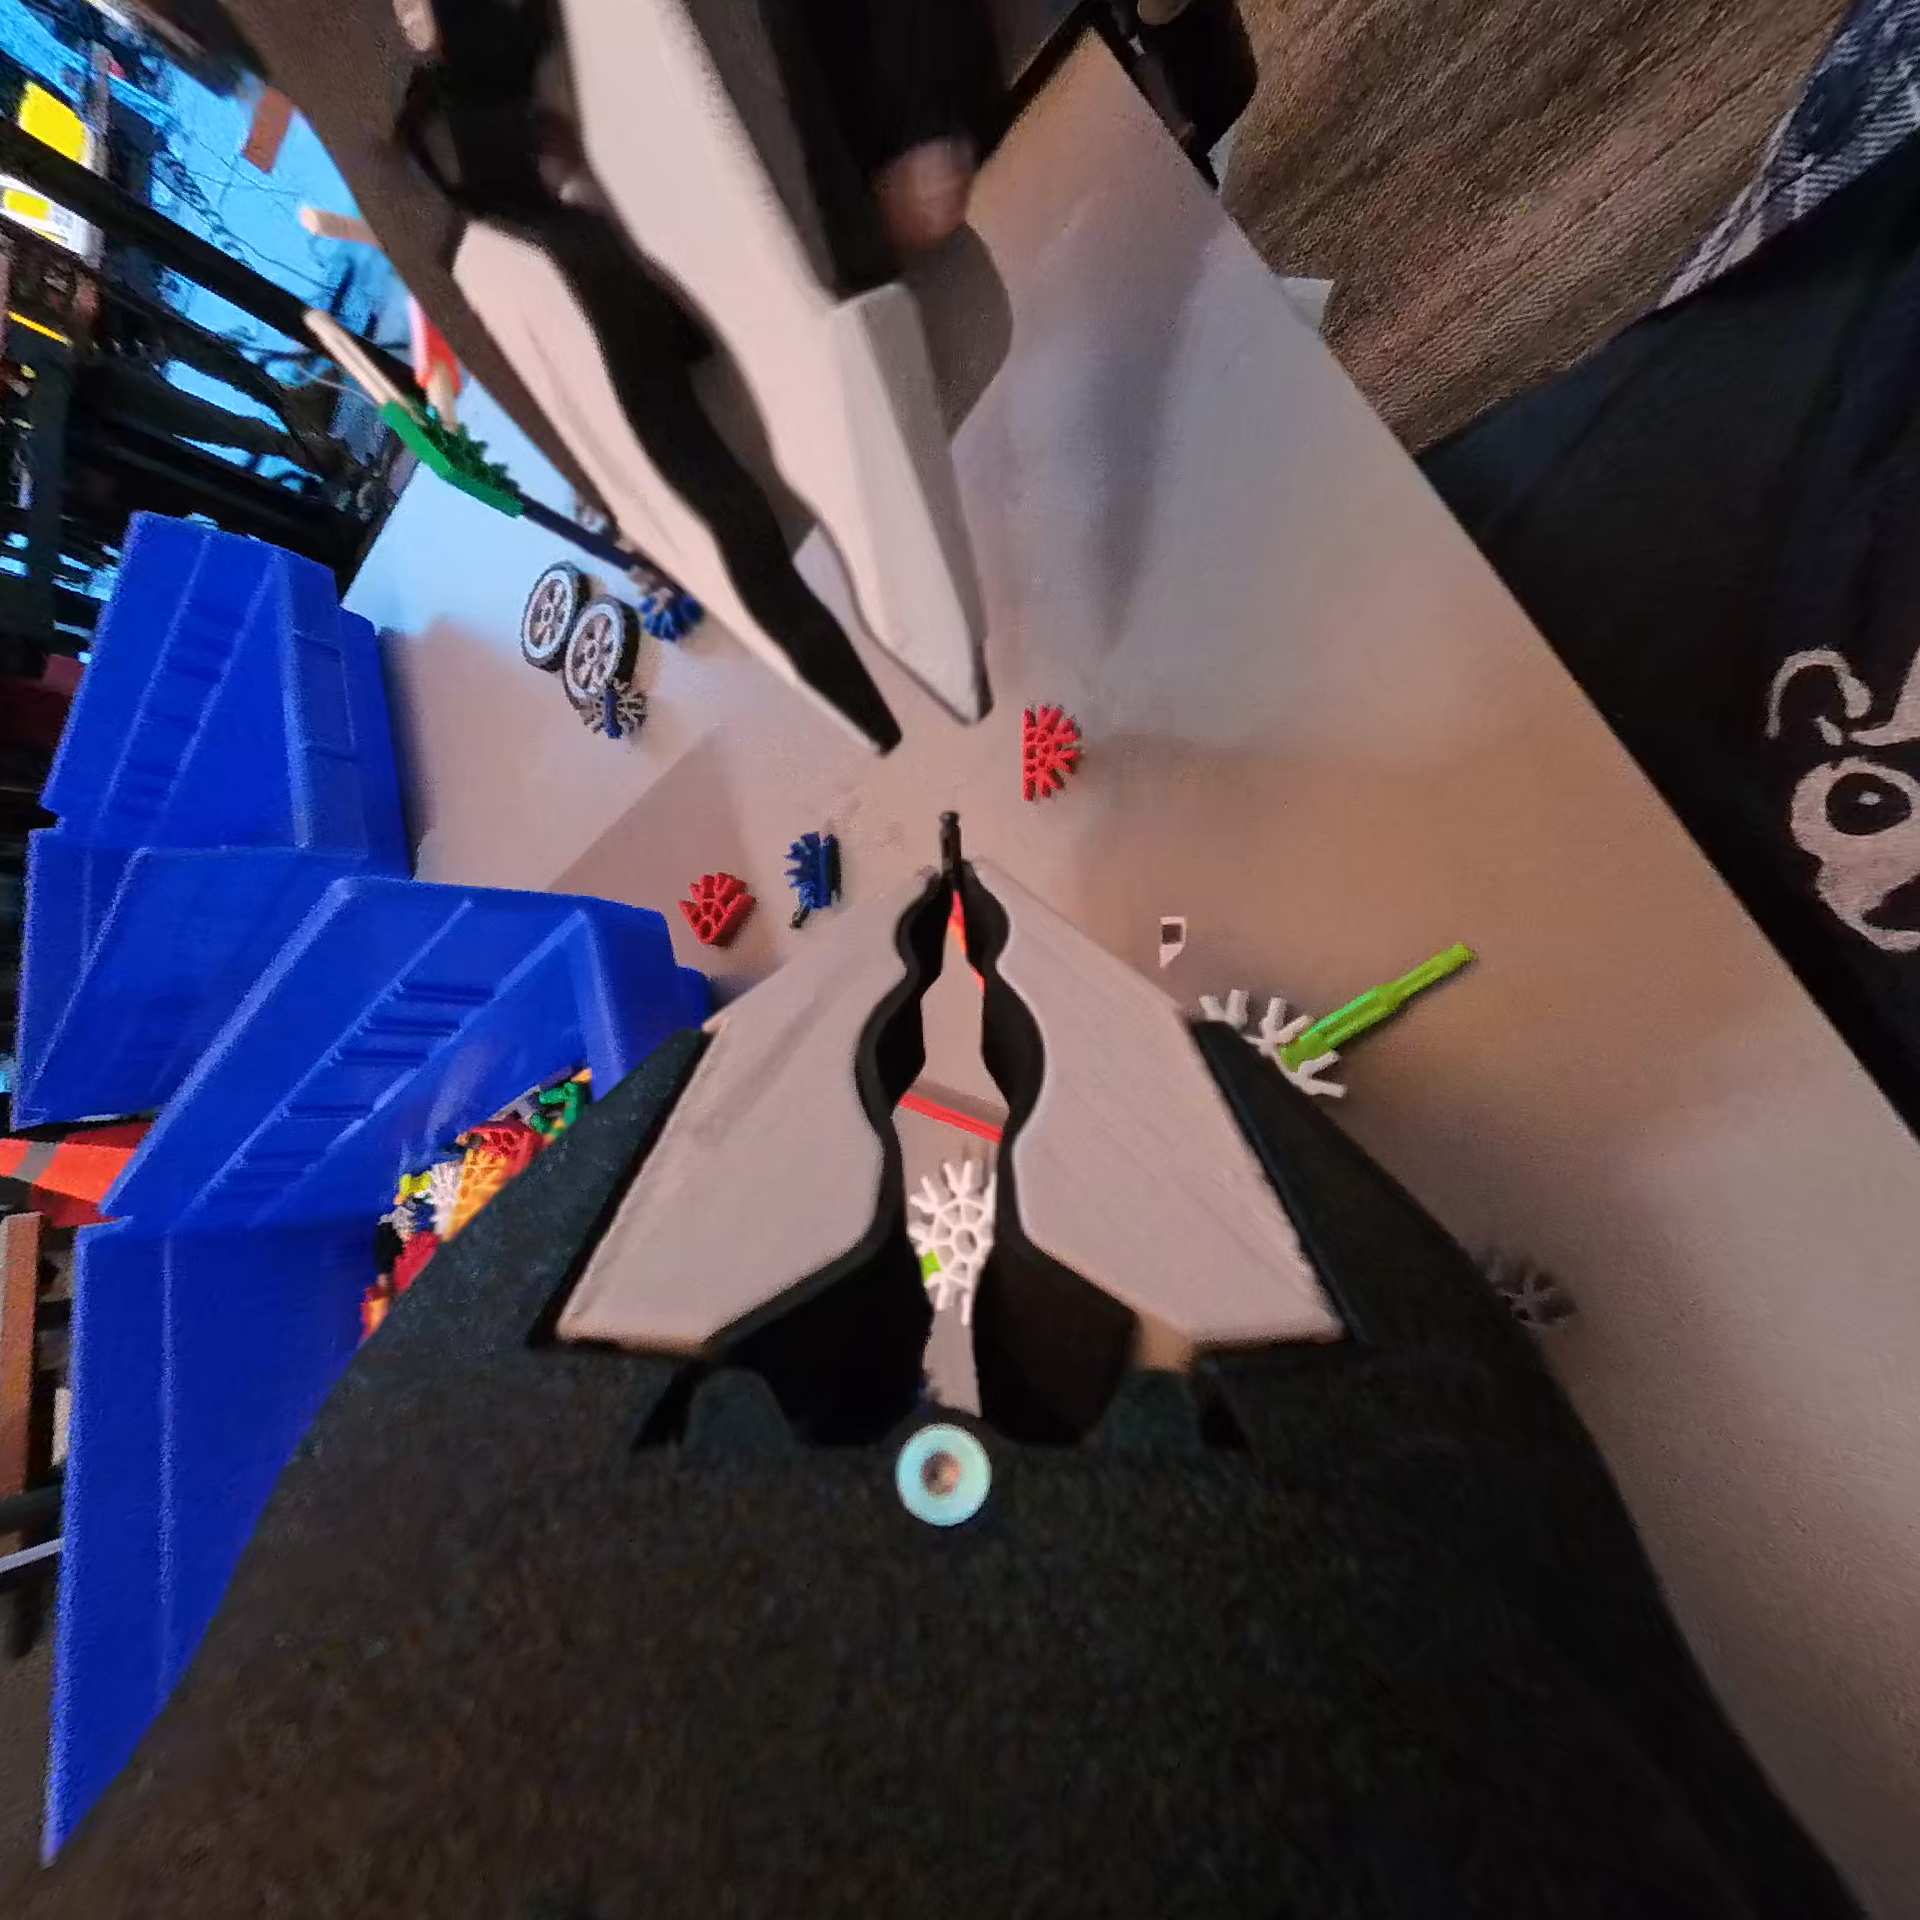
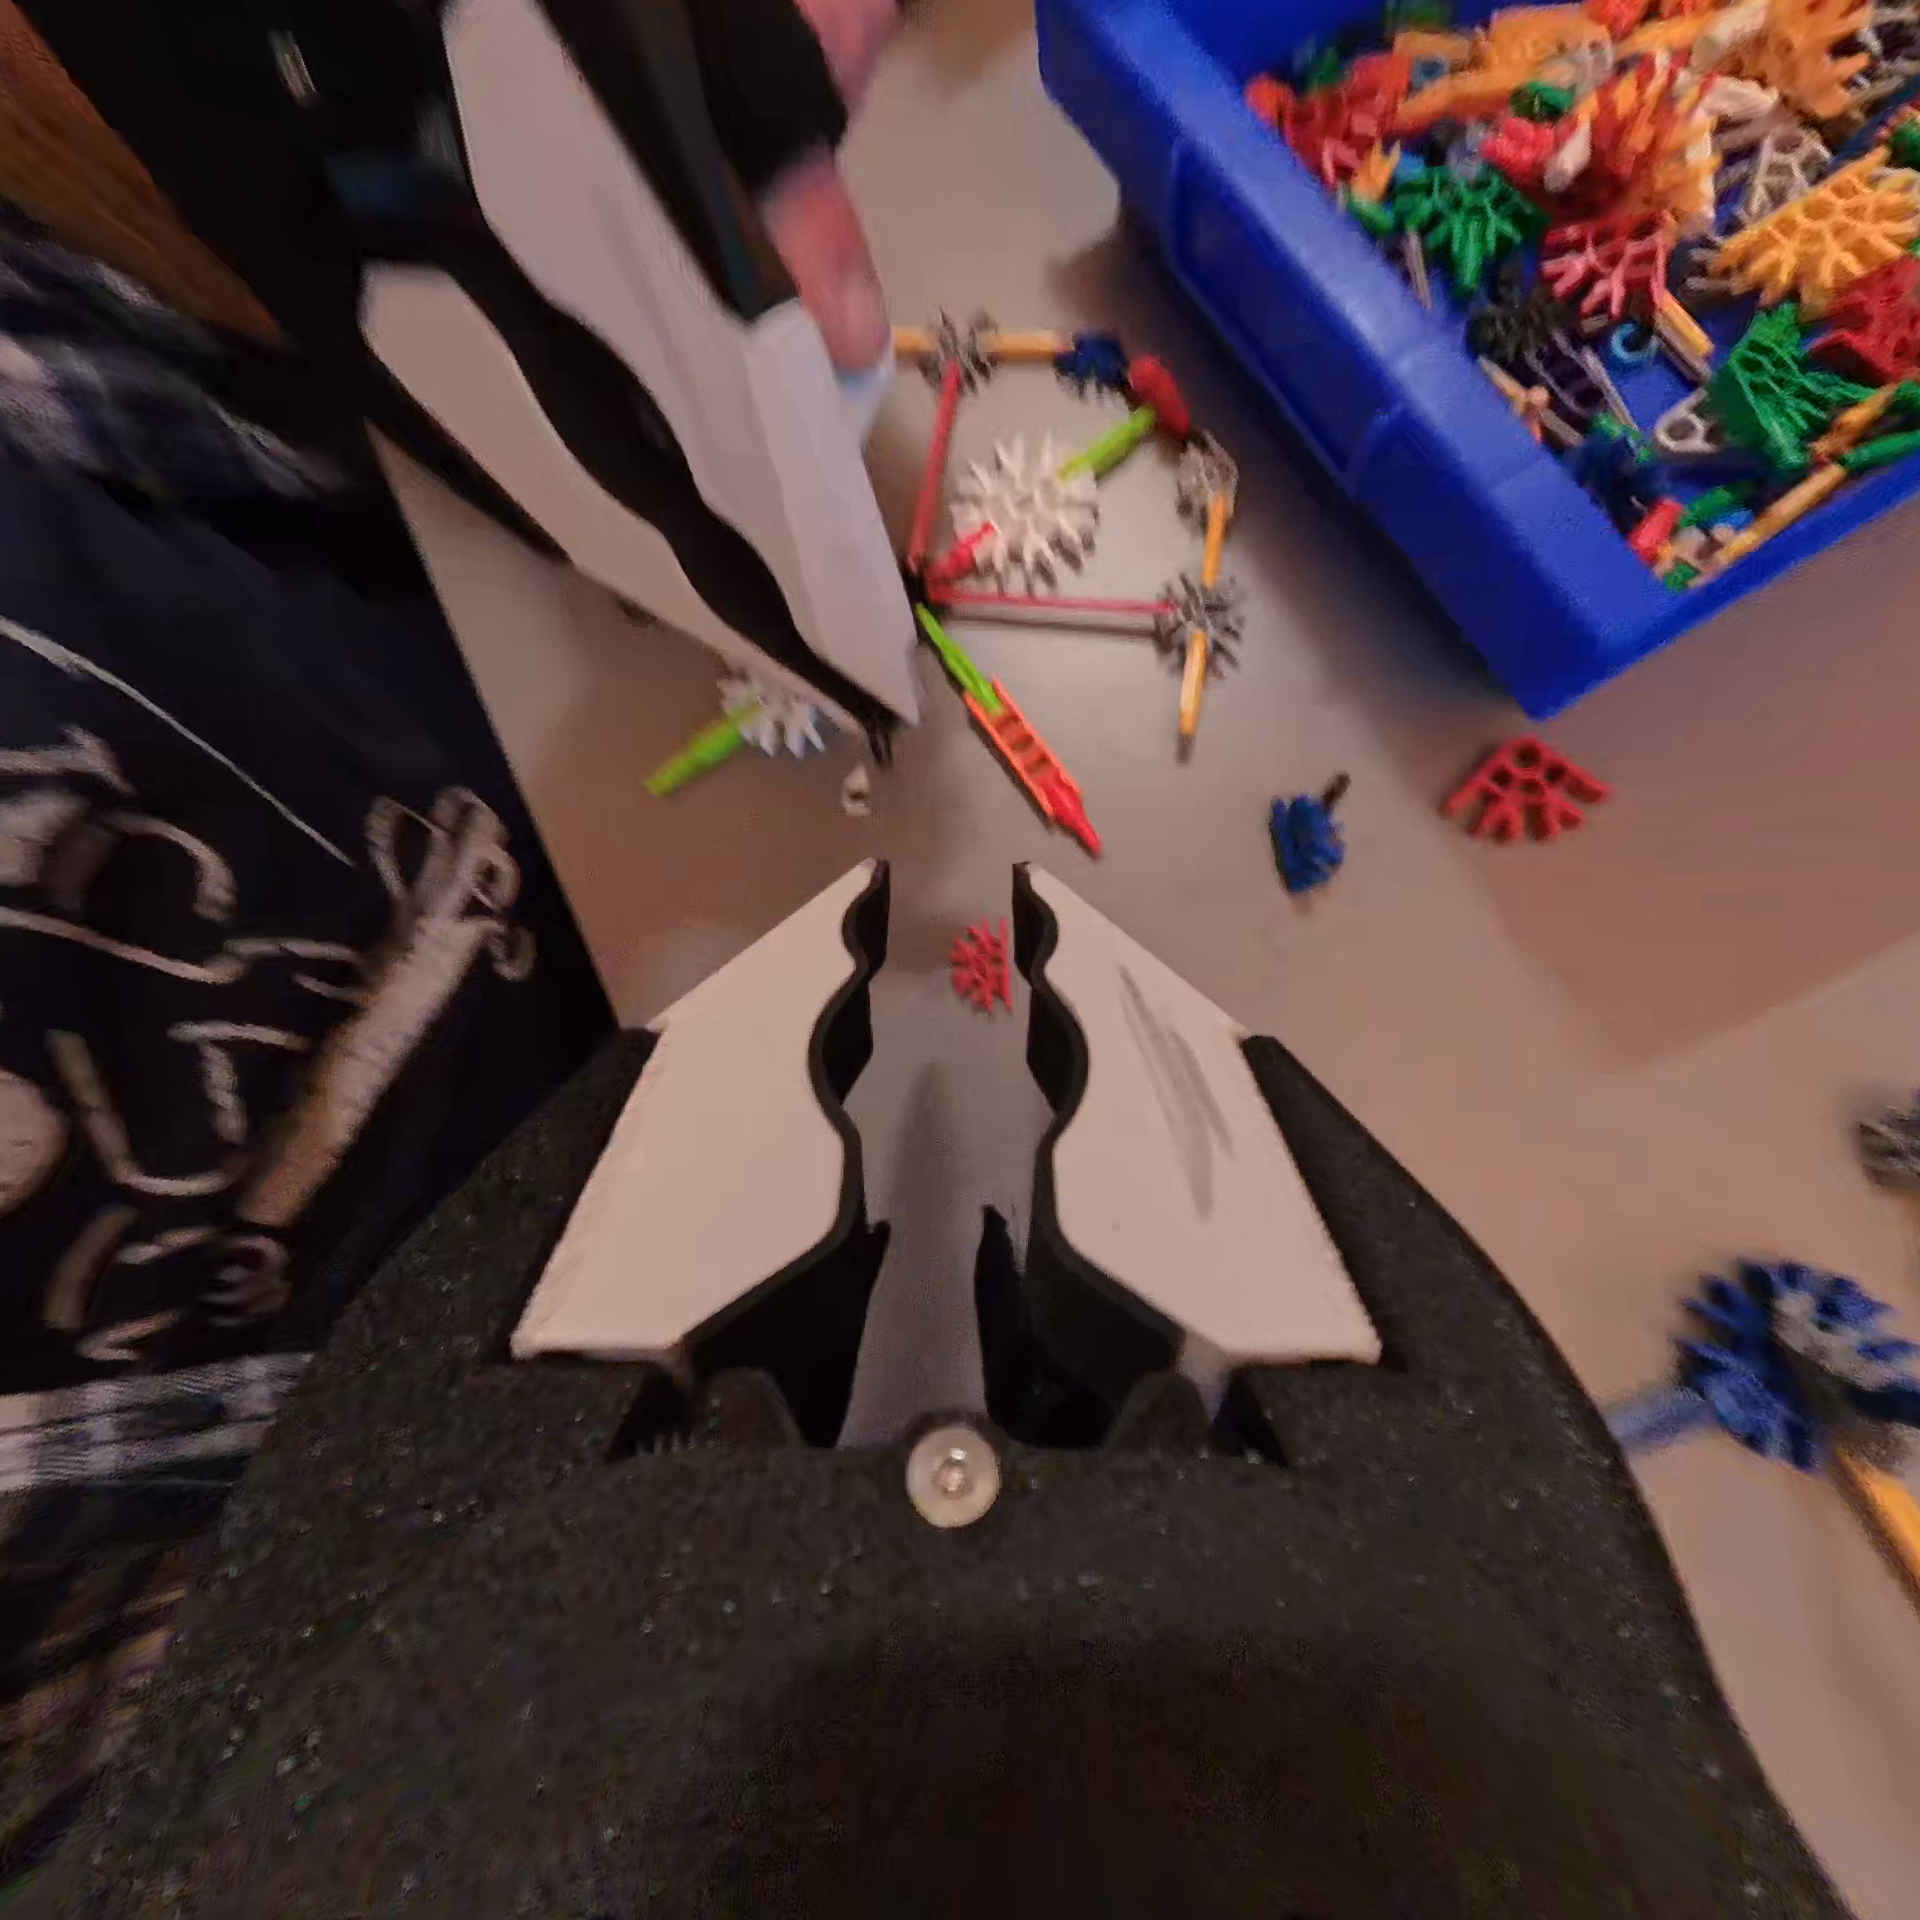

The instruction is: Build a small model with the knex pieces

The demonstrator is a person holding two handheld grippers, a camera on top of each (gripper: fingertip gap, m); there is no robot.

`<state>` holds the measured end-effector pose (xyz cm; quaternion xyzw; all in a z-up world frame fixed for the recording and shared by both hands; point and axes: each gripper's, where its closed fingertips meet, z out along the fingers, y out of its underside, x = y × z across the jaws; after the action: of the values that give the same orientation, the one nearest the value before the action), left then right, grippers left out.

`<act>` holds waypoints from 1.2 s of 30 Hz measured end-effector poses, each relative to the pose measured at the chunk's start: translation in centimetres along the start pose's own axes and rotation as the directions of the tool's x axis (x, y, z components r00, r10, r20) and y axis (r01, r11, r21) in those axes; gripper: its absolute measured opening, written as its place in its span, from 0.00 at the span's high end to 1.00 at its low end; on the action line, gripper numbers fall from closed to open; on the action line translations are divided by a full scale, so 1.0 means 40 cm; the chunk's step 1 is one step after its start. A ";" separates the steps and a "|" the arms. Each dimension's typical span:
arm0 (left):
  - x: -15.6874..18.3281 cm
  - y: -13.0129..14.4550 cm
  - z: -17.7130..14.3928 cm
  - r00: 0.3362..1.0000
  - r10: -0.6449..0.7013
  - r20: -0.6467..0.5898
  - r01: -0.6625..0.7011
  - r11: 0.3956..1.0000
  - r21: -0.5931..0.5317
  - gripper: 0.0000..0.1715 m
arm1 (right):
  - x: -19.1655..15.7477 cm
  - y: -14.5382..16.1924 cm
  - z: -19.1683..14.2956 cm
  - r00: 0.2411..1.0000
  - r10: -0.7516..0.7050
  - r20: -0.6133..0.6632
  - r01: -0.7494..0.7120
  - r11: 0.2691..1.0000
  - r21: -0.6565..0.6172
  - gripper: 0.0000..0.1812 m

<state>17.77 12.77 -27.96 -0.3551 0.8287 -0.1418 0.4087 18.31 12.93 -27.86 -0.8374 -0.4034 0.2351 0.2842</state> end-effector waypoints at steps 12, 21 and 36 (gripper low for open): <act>0.010 0.015 0.032 0.997 -0.050 -0.053 0.048 0.998 -0.028 0.99 | 0.027 0.105 0.057 0.962 -0.236 -0.136 0.212 0.962 -0.172 0.93; 0.043 0.015 0.037 0.993 -0.041 -0.114 0.038 0.999 -0.029 0.99 | -0.010 0.107 0.063 0.929 -0.366 -0.052 0.352 0.919 -0.178 0.94; 0.101 0.036 0.046 0.981 -0.083 -0.176 0.068 0.994 -0.089 0.99 | -0.021 0.108 0.066 0.935 -0.355 -0.026 0.347 0.925 -0.153 0.93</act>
<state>16.84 11.06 -32.18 -0.3887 0.8533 -0.1542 0.3117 18.53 10.81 -32.53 -0.7762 -0.5551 0.1281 0.2700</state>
